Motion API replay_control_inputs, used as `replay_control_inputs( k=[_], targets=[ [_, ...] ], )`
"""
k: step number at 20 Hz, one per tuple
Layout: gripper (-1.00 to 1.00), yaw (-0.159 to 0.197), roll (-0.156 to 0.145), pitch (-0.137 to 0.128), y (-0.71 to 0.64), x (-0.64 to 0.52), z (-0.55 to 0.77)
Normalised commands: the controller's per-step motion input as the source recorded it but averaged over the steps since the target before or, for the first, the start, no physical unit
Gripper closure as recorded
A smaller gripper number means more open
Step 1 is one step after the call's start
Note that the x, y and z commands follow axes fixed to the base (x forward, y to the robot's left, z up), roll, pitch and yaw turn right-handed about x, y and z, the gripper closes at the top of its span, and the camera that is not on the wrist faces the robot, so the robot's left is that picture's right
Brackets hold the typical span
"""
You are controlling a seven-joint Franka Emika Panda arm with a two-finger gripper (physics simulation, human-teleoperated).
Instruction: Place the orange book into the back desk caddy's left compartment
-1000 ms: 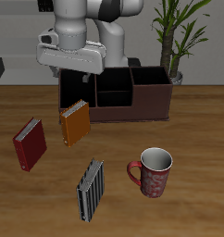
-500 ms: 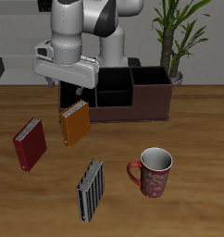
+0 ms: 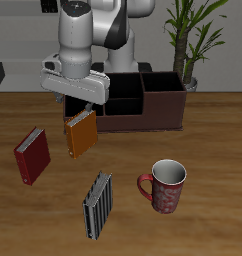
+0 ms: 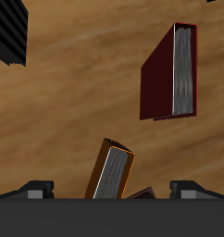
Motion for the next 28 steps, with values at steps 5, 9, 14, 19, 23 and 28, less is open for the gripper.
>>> replay_control_inputs(
  k=[5, 9, 14, 19, 23, 28],
  targets=[
    [-1.0, -0.028, -0.008, 0.025, -0.05, 0.04, -0.3],
    [-1.0, -0.041, -0.006, 0.019, -0.01, 0.05, -0.18],
    [-1.0, 0.011, 0.006, 0.009, 0.08, -0.01, -0.23],
    [-1.0, -0.042, 0.009, 0.037, 0.04, -0.01, -0.28],
    [-1.0, -0.041, 0.016, 0.048, 0.0, 0.05, -0.27],
    [1.0, -0.023, 0.025, 0.053, 0.02, 0.04, -0.22]
  ],
)
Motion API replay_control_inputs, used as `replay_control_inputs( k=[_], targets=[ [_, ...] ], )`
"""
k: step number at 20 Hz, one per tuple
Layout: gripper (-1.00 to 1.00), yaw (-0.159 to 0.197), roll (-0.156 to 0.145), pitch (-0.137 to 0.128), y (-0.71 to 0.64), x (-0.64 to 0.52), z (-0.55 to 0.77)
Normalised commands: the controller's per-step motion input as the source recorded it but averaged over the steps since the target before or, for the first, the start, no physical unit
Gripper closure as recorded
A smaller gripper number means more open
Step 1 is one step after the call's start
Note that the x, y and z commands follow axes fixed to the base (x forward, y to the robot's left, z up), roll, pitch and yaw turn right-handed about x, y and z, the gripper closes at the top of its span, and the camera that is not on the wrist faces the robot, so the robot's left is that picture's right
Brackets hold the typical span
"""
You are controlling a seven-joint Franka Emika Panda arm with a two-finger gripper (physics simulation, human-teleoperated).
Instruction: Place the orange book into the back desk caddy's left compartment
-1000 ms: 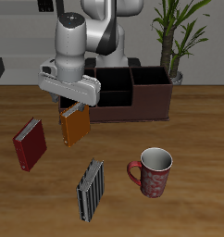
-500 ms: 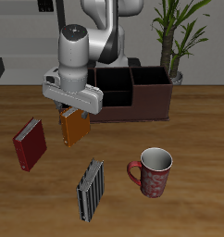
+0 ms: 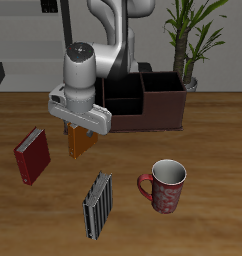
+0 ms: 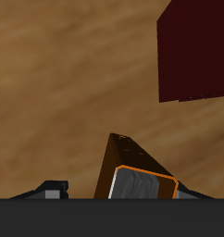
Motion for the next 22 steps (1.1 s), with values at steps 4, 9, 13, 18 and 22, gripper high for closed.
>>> replay_control_inputs(
  k=[4, 9, 13, 18, 22],
  targets=[
    [1.0, 0.012, 0.006, -0.005, 0.0, -0.04, 0.02],
    [1.0, 0.034, 0.017, -0.02, 0.08, -0.01, 0.16],
    [1.0, 0.033, 0.023, -0.019, 0.1, -0.04, 0.25],
    [1.0, 0.086, 0.023, -0.064, 0.13, -0.08, 0.66],
    [1.0, 0.084, -0.001, -0.094, 0.06, -0.15, 0.93]
  ],
)
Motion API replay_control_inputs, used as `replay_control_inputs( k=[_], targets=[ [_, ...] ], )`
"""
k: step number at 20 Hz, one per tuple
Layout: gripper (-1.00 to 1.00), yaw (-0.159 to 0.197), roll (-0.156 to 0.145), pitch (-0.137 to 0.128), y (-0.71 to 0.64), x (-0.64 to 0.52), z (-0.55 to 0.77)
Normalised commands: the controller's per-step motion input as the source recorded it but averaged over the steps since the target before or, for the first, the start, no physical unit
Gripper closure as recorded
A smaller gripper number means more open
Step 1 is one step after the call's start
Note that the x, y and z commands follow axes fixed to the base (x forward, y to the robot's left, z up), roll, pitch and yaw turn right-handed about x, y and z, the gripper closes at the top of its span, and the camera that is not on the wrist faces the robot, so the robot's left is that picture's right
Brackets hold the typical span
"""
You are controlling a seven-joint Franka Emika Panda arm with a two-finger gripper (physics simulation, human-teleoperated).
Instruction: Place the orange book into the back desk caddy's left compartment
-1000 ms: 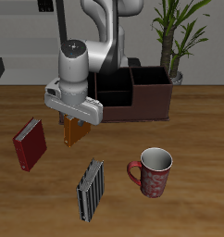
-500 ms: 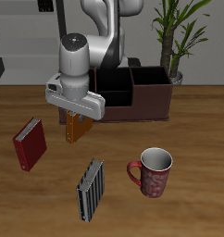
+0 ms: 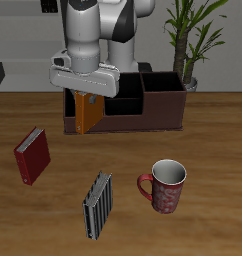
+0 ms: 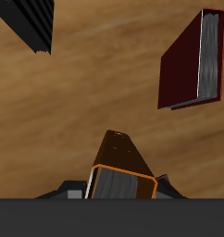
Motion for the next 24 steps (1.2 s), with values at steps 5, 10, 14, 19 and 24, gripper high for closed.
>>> replay_control_inputs(
  k=[5, 10, 14, 19, 24],
  targets=[
    [1.0, 0.083, 0.011, -0.071, 0.1, -0.24, 0.7],
    [1.0, 0.075, 0.014, -0.029, 0.03, -0.21, 0.42],
    [1.0, 0.042, -0.001, -0.002, -0.05, -0.14, 0.14],
    [1.0, 0.034, -0.025, 0.033, -0.15, -0.19, 0.04],
    [1.0, 0.055, -0.025, 0.012, -0.15, -0.27, 0.08]
  ],
)
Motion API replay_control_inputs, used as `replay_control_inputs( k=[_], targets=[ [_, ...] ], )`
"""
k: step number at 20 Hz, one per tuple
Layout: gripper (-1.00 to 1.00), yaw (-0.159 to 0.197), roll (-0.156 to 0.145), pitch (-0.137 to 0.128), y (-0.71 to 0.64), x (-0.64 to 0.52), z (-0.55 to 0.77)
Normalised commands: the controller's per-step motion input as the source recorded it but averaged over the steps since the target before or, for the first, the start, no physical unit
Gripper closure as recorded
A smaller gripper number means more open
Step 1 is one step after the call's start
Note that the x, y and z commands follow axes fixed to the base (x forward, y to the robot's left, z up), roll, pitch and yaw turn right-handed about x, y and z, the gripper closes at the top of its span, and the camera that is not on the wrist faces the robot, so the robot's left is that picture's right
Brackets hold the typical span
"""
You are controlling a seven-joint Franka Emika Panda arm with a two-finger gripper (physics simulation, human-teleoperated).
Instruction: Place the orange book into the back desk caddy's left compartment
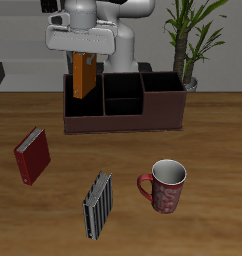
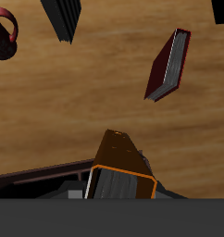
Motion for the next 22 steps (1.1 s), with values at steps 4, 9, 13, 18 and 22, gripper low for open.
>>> replay_control_inputs(
  k=[4, 9, 13, 18, 22],
  targets=[
    [1.0, 0.043, -0.027, 0.004, -0.1, -0.27, 0.06],
    [1.0, 0.035, -0.017, 0.013, -0.04, -0.19, -0.08],
    [1.0, 0.047, 0.005, -0.005, 0.02, -0.25, -0.13],
    [1.0, -0.003, 0.004, 0.013, 0.01, -0.17, -0.09],
    [1.0, -0.001, -0.008, 0.023, 0.07, -0.16, -0.09]
  ],
)
